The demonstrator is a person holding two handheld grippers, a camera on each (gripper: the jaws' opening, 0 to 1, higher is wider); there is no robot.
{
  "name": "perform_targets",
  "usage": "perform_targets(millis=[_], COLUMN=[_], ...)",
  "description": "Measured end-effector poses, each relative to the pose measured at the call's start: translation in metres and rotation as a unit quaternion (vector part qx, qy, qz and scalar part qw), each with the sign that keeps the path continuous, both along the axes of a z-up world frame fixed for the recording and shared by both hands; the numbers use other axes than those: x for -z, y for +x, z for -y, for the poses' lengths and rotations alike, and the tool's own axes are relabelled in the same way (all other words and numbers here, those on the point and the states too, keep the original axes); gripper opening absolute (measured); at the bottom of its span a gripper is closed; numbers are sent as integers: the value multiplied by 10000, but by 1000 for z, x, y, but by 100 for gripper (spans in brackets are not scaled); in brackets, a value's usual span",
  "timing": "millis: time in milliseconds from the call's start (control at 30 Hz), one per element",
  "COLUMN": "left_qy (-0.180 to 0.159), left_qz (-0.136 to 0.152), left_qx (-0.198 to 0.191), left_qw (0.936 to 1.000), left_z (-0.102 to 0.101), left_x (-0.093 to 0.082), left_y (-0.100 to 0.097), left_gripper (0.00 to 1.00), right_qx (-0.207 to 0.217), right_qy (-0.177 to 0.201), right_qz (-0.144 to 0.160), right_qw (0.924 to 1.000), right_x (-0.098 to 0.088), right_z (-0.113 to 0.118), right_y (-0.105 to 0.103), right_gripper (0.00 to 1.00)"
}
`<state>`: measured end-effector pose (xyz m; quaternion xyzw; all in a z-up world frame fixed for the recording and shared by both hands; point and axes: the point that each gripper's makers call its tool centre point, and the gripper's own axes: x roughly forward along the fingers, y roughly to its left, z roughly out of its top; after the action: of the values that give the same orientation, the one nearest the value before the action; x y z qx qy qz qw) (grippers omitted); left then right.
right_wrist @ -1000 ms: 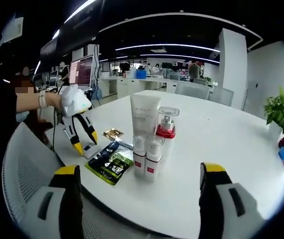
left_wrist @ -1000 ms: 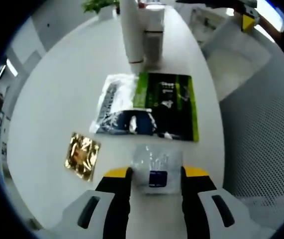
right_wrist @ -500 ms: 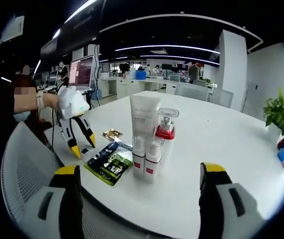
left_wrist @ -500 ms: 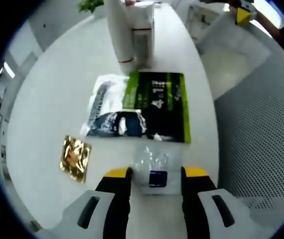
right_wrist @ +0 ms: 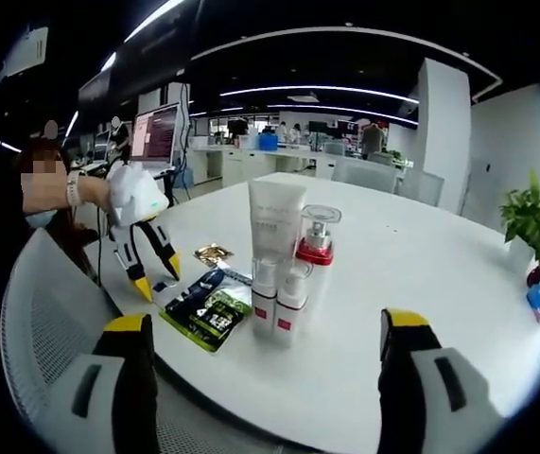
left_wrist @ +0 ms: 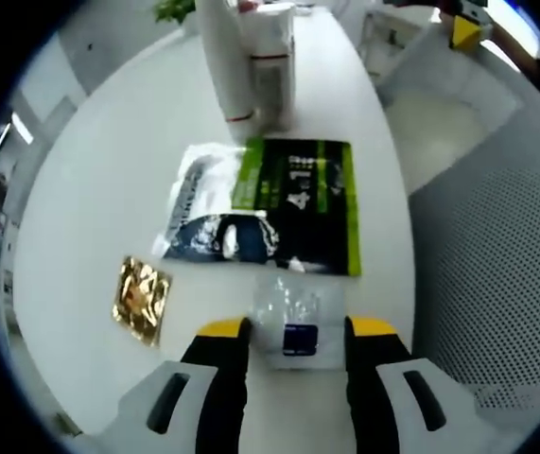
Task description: Arrange the skincare products in the storage area until every visible bottle or jar stands upright without overlapping.
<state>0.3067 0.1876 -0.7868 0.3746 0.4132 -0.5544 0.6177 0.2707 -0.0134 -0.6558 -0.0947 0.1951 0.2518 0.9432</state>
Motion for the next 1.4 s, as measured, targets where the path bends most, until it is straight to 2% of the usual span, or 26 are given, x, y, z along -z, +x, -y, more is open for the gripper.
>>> perform_targets(millis=[133, 233, 333, 400, 700, 833, 933, 1000, 1233, 1400], left_qy=[-57, -86, -56, -58, -207, -329, -398, -455, -667, -897], left_qz=[145, 115, 85, 78, 255, 362, 466, 548, 728, 913], left_qx=[-87, -98, -61, -54, -380, -521, -600, -839, -1168, -1451], left_qw=[9998, 9998, 9999, 9999, 9987, 9974, 9963, 9939, 9882, 9811], left_z=[0, 0, -1, -1, -3, -3, -6, -9, -13, -18], left_x=[-1, -1, 1, 0, -17, -26, -33, -38, -51, -62], left_y=[4, 3, 1, -1, 6, 6, 5, 6, 3, 2], left_gripper=[46, 48, 57, 56, 58, 69, 73, 75, 85, 89], right_qx=[22, 25, 14, 31, -22, -48, 0, -28, -43, -119], right_qy=[-20, -57, -57, -75, -86, -47, -28, -6, 8, -20], right_qz=[1, -1, -21, -4, -73, -49, -51, -76, -85, -94], right_qw=[10000, 10000, 10000, 10000, 9999, 10000, 10000, 10000, 10000, 9999], right_x=[0, 1, 2, 1, 4, 2, 2, 2, 2, 2], right_z=[1, 1, 1, 1, 0, 0, 2, 0, -1, -3], right_y=[0, 1, 0, 1, 0, 0, 1, 0, -1, -2], right_gripper=[99, 99, 99, 99, 99, 100, 100, 100, 100, 100])
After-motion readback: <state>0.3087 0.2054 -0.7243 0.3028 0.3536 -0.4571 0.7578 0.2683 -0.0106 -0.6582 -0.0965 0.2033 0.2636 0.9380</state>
